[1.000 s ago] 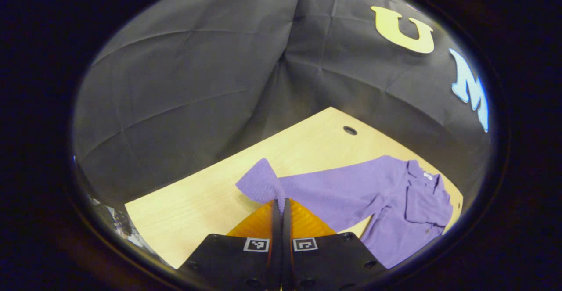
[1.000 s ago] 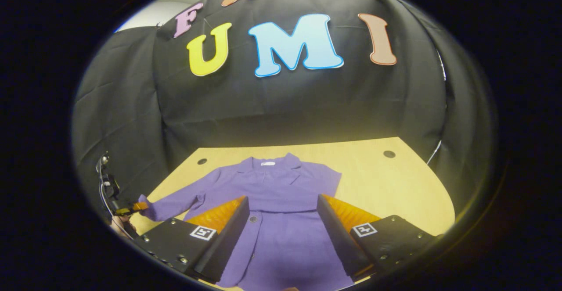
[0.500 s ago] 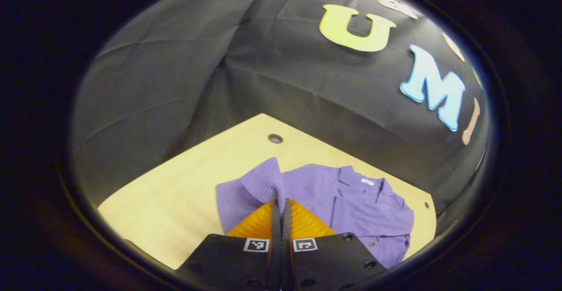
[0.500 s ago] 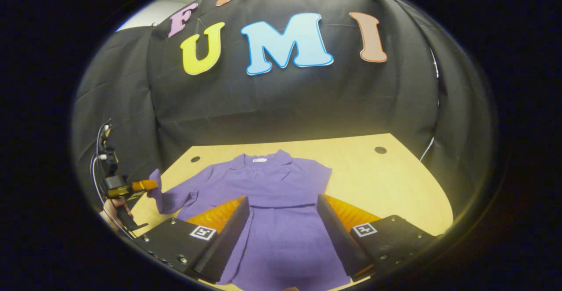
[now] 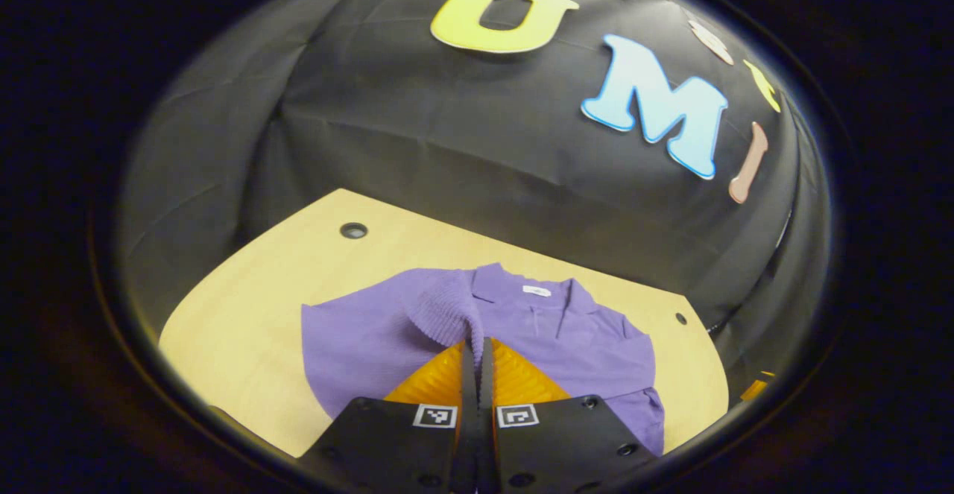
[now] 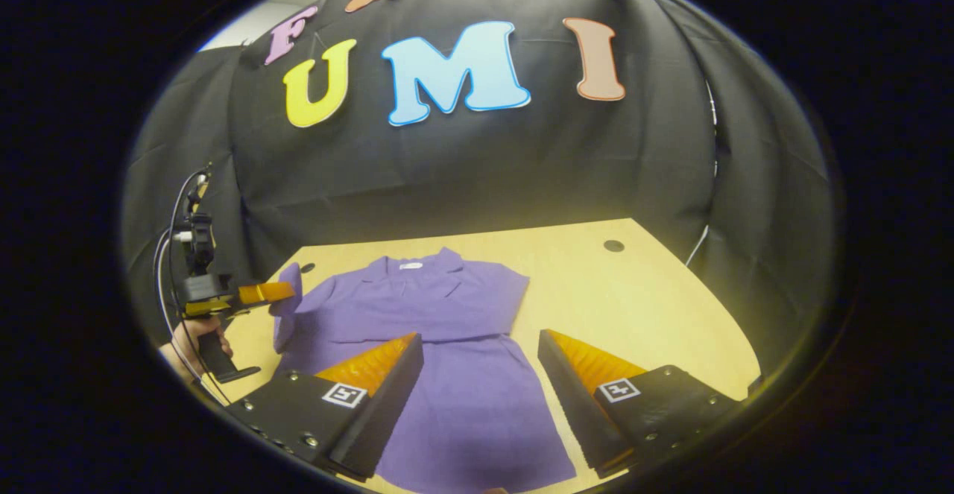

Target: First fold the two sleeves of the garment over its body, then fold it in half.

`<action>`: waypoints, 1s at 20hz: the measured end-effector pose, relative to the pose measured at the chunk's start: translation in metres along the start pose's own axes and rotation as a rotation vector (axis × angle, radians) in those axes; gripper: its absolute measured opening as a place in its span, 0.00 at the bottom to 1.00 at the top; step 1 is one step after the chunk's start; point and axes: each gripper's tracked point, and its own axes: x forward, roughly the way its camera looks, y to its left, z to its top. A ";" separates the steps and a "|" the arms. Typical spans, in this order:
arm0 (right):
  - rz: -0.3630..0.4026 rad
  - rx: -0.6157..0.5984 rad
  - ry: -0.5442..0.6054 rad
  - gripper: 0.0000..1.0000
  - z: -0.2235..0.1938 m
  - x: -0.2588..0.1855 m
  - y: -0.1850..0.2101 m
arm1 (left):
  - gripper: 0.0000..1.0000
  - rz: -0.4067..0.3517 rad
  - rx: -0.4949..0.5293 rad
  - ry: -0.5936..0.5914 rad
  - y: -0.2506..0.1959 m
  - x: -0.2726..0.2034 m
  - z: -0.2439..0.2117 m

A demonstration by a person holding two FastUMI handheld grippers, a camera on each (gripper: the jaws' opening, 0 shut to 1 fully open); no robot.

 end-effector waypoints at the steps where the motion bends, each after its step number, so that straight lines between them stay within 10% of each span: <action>1: -0.009 0.004 0.002 0.97 -0.003 -0.003 -0.005 | 0.05 -0.017 0.016 0.006 -0.012 0.005 -0.002; 13: -0.132 0.075 0.030 0.97 -0.043 -0.037 -0.079 | 0.05 -0.200 0.304 0.094 -0.162 0.055 -0.053; 20: -0.061 0.046 0.063 0.97 -0.058 -0.031 -0.098 | 0.06 -0.246 0.450 0.087 -0.207 0.073 -0.077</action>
